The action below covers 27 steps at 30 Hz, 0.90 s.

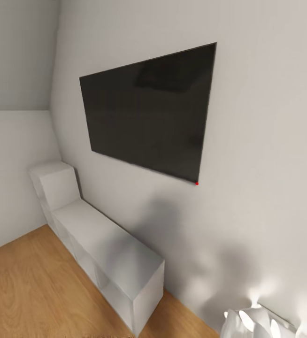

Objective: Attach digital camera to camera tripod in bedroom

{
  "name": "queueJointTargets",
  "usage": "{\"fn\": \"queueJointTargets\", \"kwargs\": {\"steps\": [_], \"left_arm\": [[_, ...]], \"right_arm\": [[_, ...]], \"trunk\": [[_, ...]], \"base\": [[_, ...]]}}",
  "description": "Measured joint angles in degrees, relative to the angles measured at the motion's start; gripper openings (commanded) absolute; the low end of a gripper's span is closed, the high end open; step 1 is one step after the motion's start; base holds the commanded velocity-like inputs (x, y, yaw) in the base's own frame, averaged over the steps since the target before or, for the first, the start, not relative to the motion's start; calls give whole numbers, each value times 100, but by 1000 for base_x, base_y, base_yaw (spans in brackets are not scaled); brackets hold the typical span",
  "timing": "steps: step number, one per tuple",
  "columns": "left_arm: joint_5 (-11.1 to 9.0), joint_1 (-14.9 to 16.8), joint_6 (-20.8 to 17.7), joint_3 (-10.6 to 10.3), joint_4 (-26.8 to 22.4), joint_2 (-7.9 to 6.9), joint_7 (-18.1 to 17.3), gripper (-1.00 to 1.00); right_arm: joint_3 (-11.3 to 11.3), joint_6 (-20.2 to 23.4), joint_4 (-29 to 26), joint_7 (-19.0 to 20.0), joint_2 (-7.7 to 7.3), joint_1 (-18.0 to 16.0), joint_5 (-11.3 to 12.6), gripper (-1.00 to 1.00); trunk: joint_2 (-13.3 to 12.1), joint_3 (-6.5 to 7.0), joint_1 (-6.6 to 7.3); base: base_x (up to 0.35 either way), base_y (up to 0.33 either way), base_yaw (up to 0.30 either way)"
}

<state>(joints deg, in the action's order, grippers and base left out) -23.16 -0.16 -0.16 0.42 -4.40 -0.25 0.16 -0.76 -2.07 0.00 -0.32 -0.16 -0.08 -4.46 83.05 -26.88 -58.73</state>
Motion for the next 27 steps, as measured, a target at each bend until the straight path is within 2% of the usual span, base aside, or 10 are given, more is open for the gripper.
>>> {"fn": "queueJointTargets", "kwargs": {"steps": [27], "left_arm": [[-39, 0, -3, -12, 9, 8, 0, 100]], "right_arm": [[0, 0, 0, -8, 3, 0, 8, 100]], "trunk": [[0, 0, 0]], "base": [[0, 0, 268]]}}
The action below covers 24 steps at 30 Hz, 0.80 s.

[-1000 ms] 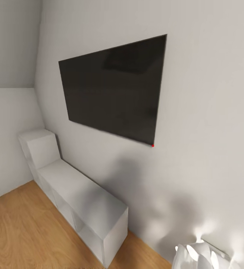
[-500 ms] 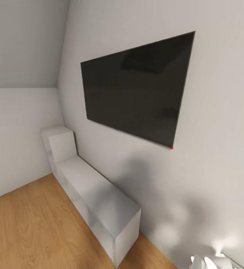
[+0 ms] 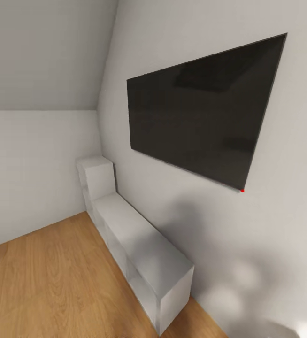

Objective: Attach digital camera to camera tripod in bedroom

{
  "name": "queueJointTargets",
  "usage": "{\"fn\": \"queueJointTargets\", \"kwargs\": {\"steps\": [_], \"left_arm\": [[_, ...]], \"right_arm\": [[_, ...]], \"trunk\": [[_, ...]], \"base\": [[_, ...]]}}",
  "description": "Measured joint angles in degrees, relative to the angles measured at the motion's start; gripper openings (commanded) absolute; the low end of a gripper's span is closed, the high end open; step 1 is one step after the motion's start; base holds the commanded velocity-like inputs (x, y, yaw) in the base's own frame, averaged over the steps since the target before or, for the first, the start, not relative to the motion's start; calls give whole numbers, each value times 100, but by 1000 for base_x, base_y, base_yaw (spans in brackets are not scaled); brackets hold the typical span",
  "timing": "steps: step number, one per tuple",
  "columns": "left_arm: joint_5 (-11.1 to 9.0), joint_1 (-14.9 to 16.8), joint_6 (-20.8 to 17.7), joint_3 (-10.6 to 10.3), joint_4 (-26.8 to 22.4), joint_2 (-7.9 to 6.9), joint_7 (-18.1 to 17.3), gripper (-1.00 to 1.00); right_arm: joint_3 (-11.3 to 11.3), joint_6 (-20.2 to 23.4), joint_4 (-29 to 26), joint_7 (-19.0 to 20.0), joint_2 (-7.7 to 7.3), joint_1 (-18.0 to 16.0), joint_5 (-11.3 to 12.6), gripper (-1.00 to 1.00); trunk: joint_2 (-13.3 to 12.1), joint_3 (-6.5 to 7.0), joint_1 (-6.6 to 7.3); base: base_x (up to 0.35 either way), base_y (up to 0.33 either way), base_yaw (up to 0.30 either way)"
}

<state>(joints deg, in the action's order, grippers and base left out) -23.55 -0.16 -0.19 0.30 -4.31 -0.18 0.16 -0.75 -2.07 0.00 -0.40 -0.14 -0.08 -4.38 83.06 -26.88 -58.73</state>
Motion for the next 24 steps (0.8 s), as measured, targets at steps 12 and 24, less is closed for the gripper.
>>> {"fn": "queueJointTargets", "kwargs": {"steps": [12, 24], "left_arm": [[12, 0, 1, -8, 9, 5, 0, 100], [79, 0, 3, -45, 9, 9, 0, 100]], "right_arm": [[0, 0, 0, 7, 7, 0, -9, 100], [0, 0, 0, 8, -12, 0, -16, 100]], "trunk": [[0, 0, 1], [0, 0, 2]], "base": [[12, -2, 223], [160, -113, 30]]}}
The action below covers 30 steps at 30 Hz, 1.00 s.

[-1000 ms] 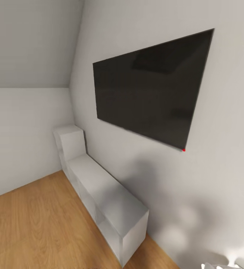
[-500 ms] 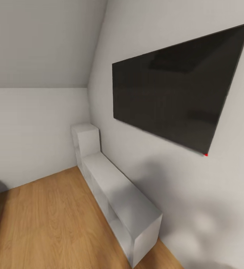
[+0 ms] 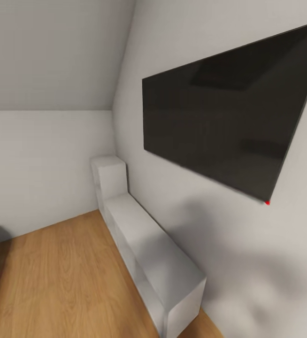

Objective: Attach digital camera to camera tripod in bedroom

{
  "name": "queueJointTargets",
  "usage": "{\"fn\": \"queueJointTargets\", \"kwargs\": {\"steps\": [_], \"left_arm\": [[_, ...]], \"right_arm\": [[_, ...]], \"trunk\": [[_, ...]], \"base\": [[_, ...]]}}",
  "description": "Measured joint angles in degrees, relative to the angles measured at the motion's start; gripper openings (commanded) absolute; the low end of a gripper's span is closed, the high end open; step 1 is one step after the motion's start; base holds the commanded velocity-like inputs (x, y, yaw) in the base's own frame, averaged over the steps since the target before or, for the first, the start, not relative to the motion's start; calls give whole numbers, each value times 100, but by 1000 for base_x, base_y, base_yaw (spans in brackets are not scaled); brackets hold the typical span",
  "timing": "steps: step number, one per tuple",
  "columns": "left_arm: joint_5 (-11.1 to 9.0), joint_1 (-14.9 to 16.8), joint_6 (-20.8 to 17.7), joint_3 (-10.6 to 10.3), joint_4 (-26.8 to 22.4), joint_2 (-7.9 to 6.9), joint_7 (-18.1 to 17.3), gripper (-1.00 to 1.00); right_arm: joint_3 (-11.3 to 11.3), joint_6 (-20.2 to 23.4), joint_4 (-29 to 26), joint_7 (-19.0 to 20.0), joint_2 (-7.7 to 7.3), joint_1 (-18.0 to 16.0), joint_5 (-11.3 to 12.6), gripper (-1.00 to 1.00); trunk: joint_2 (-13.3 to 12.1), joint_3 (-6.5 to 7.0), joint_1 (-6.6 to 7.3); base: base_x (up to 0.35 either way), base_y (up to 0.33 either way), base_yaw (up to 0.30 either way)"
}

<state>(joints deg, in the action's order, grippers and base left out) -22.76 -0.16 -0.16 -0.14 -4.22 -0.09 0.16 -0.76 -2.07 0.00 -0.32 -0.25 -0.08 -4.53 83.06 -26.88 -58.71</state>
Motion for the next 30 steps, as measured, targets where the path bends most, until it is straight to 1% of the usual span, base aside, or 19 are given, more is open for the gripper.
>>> {"fn": "queueJointTargets", "kwargs": {"steps": [8, 30], "left_arm": [[5, 0, 0, -11, -11, 0, 0, 100], [-50, 0, 0, 32, -15, -9, 0, 100]], "right_arm": [[0, 0, 0, 0, -14, 0, 0, 100], [8, 30, 0, 11, 4, 0, 0, 100]], "trunk": [[0, 0, -2], [0, 0, -2]], "base": [[97, -63, 1], [6, -4, 0]]}}
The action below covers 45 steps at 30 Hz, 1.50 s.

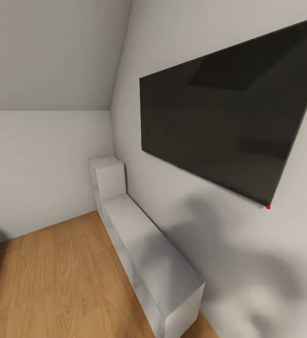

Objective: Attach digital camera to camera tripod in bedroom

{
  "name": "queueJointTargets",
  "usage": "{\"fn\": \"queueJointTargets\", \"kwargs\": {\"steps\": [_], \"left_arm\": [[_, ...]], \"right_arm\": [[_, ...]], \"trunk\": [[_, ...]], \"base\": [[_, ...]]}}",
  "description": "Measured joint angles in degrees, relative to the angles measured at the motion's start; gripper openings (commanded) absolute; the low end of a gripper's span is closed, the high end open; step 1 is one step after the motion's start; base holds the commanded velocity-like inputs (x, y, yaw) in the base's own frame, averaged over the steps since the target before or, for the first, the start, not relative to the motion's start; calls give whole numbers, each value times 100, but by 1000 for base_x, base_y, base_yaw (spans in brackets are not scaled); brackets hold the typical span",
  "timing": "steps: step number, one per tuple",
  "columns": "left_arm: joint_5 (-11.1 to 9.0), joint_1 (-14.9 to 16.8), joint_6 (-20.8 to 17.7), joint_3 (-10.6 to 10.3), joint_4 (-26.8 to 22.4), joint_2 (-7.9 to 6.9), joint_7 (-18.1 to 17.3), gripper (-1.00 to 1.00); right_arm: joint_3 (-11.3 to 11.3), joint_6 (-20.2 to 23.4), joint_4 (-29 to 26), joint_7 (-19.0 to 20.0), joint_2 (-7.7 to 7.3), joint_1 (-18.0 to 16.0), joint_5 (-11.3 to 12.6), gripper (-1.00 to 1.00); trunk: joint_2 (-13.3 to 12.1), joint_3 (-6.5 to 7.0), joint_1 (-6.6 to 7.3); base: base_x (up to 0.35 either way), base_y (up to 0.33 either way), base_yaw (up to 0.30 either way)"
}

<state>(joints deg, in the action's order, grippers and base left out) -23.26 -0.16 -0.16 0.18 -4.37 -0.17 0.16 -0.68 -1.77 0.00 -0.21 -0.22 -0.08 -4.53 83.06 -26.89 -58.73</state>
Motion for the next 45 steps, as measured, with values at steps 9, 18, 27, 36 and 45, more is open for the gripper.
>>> {"fn": "queueJointTargets", "kwargs": {"steps": [9, 18, 27, 36, 45], "left_arm": [[3, 0, 1, 7, -144, -106, 0, 100], [-11, 1, -74, 11, -805, -318, 13, 100], [-9, 0, -317, 14, -1264, -438, 145, 100], [5, 1, -1002, 15, -1970, -537, 422, 100], [20, 0, -1829, 28, -2889, -761, 632, 100]], "right_arm": [[-65, -23, -195, 43, 56, -1, -204, 100], [-323, 672, -1837, 81, 89, -3, -469, 100], [-431, 2575, -4123, 164, 271, -1, -537, 100], [-426, 4163, -6541, 878, 287, -1, -546, 100], [-270, 5066, -8628, 1065, 269, 0, -549, 100]], "trunk": [[0, 0, 0], [0, 1, 0], [-1, 2, 0], [-1, 1, 0], [-1, 1, 0]], "base": [[0, 0, 0], [0, 0, 0], [0, 0, 0], [0, 0, 0], [0, 0, 0]]}}
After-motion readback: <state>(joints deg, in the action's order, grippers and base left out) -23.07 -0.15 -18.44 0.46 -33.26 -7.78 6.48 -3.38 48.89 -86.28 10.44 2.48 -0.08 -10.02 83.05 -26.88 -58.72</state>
